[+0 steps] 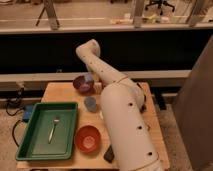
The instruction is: Wipe purple bowl with sponge
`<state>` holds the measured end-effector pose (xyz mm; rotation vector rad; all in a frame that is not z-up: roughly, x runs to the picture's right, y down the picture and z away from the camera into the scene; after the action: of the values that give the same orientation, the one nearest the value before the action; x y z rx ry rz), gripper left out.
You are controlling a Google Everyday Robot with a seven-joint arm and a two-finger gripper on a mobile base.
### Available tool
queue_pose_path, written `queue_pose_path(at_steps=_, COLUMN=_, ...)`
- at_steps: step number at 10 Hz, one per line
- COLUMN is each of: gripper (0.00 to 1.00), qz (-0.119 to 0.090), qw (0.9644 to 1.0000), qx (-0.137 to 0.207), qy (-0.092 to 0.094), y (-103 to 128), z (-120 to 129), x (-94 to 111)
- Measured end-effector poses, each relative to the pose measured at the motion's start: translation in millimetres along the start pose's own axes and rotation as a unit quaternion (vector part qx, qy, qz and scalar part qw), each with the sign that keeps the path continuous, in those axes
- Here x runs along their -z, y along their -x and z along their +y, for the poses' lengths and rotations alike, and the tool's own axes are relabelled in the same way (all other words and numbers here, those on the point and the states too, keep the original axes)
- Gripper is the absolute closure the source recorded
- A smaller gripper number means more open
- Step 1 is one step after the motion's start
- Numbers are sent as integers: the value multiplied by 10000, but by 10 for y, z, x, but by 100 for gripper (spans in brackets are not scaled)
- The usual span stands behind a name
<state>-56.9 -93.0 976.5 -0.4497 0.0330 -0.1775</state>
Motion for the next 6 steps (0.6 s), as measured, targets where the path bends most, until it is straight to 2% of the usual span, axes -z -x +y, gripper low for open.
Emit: queue_pose_path(at_steps=6, gripper=100, qz=-352, qw=9989, qx=301, qy=86, y=281, z=-131, x=-161)
